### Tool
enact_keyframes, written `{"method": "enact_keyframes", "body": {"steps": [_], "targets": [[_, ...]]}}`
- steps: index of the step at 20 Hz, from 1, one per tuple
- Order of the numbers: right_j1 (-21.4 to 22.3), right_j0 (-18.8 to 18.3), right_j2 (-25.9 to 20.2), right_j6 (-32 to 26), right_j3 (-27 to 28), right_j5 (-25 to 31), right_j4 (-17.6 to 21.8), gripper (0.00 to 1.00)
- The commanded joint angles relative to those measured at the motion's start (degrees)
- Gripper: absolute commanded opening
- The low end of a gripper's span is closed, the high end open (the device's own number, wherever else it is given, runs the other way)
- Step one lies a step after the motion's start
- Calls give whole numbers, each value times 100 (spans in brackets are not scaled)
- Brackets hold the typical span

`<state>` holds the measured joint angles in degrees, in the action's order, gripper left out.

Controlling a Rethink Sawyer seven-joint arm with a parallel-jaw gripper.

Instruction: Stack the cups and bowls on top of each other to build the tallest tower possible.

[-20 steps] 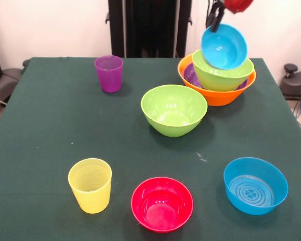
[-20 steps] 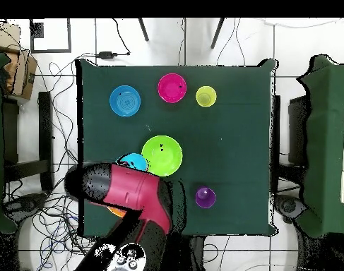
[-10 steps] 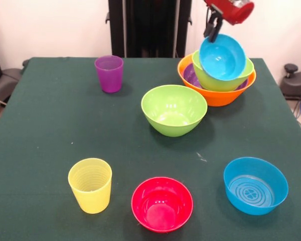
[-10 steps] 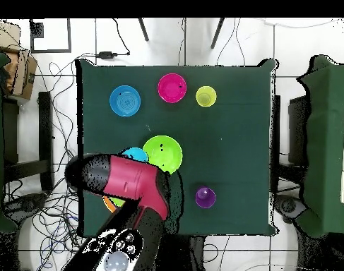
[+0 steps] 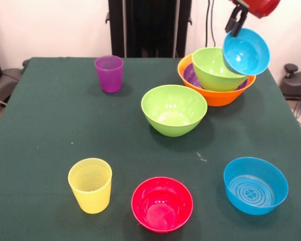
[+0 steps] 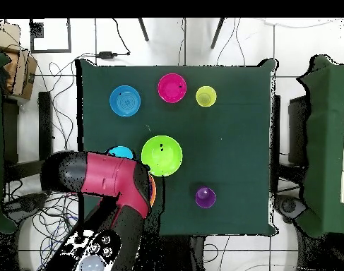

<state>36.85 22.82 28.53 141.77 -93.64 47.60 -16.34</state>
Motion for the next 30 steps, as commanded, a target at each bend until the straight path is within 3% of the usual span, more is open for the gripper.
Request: {"method": "enact_keyframes", "body": {"steps": [1,12,22,30], "targets": [[61,21,-297,686,27,479,193,0],[296,-328,-479,151,-568,-202,297,0],[233,-340,-625,292,-1088,-945,278,0],[261,-343,-681,245,-1292,-1170,279,0]]}}
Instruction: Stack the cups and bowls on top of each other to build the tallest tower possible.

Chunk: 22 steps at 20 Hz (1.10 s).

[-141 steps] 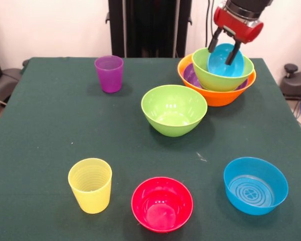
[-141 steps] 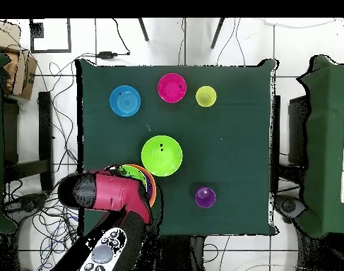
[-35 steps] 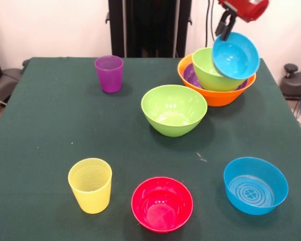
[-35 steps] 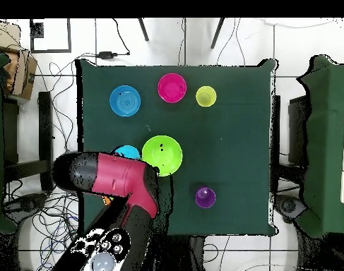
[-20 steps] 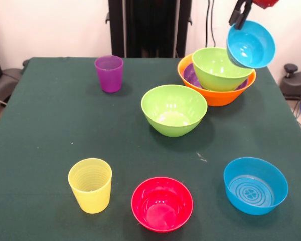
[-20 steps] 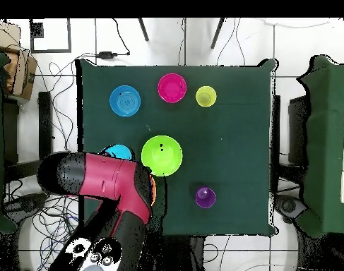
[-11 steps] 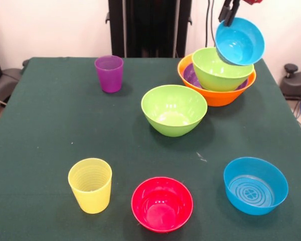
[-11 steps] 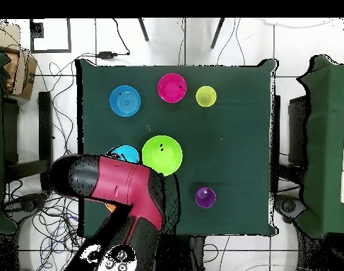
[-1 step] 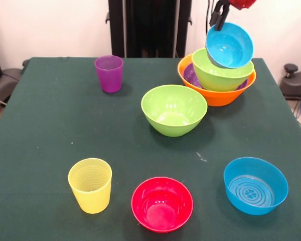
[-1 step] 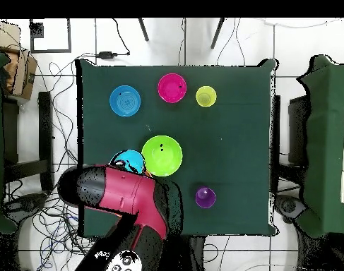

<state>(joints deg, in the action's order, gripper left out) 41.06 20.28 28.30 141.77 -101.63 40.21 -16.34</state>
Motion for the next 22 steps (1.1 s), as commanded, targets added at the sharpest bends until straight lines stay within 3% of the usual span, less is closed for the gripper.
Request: {"method": "enact_keyframes", "body": {"steps": [1,8,15,16,19,22], "targets": [[-161,-105,-675,225,-527,-477,281,0],[-53,-226,-792,98,-878,-833,289,0],[122,-297,-737,-47,-890,-571,399,0],[124,-277,-713,-13,-884,-626,426,100],[58,-136,-563,183,-790,-604,452,100],[94,-233,-710,137,-790,-424,355,100]]}}
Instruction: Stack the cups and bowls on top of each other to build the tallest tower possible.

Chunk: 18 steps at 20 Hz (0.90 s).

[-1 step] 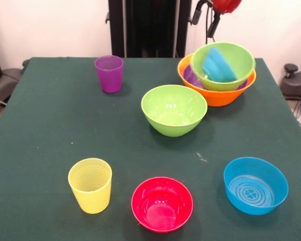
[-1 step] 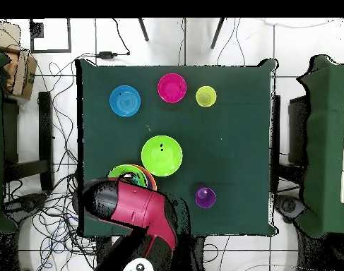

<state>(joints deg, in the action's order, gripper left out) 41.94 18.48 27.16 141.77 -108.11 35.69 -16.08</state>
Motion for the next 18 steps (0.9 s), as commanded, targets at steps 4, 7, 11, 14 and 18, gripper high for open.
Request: {"method": "enact_keyframes", "body": {"steps": [4,7,11,14,18], "targets": [[13,-92,-629,73,-47,186,348,100],[53,-101,-578,33,63,402,400,100],[42,-171,-536,-42,256,615,454,100],[-18,-198,-548,-44,356,646,461,100],[-62,-194,-536,-12,522,783,483,100]]}}
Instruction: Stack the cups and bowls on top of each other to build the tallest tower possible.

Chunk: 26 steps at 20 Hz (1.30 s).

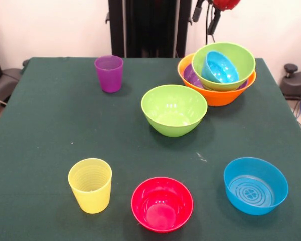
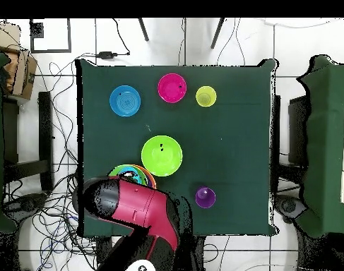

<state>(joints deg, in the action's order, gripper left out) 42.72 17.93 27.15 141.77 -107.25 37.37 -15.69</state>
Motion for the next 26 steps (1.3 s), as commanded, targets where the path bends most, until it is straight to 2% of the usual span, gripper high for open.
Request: {"method": "enact_keyframes", "body": {"steps": [1,8,15,26], "targets": [[-146,-115,-535,17,468,644,449,100],[-272,-106,-583,91,626,669,471,100],[-734,-137,-734,172,768,152,409,100],[-1034,-201,-776,162,957,-82,403,100]]}}
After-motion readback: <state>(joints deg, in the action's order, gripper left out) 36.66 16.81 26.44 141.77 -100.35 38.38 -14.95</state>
